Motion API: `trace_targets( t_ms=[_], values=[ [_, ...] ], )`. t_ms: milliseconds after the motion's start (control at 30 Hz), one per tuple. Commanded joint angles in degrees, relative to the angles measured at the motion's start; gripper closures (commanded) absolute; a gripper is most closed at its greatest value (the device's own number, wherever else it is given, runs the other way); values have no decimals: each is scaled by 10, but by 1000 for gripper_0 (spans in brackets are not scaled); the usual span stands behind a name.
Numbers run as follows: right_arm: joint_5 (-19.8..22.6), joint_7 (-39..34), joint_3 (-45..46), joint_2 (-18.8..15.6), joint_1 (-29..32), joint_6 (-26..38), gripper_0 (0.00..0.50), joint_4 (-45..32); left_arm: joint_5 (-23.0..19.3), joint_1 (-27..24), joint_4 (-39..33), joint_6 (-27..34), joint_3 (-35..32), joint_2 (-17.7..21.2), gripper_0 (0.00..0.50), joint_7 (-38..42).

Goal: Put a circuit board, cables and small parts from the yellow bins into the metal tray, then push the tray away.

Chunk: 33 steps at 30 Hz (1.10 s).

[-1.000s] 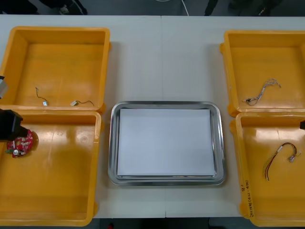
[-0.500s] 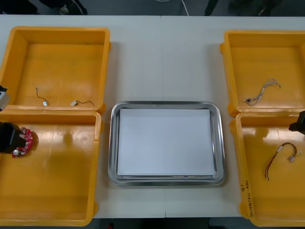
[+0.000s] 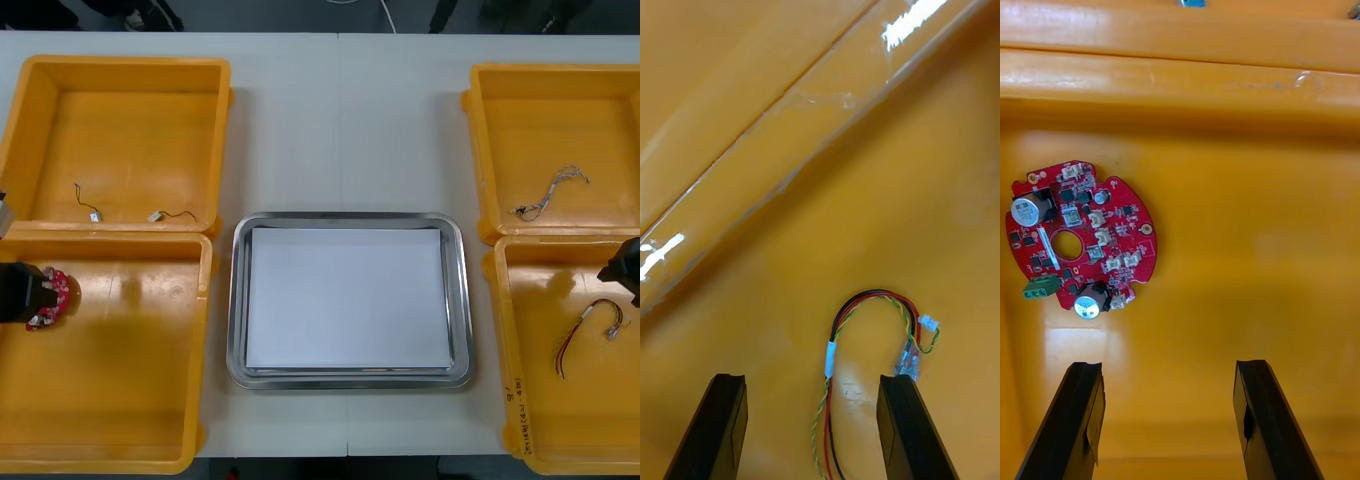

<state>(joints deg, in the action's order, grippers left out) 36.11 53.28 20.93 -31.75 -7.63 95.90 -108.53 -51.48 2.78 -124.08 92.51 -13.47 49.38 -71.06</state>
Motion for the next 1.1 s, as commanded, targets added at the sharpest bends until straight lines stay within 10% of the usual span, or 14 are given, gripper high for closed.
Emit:
trace_targets(
  t_ms=[33,1100],
  values=[
    [-7,-19,-12,13,12,-21,0,14,1,18,31,-35,-18,26,0,-127],
    [-11,-26,-48,24,36,-119,0,75,14,33,129,-154,38,32,0,-177]
  ],
)
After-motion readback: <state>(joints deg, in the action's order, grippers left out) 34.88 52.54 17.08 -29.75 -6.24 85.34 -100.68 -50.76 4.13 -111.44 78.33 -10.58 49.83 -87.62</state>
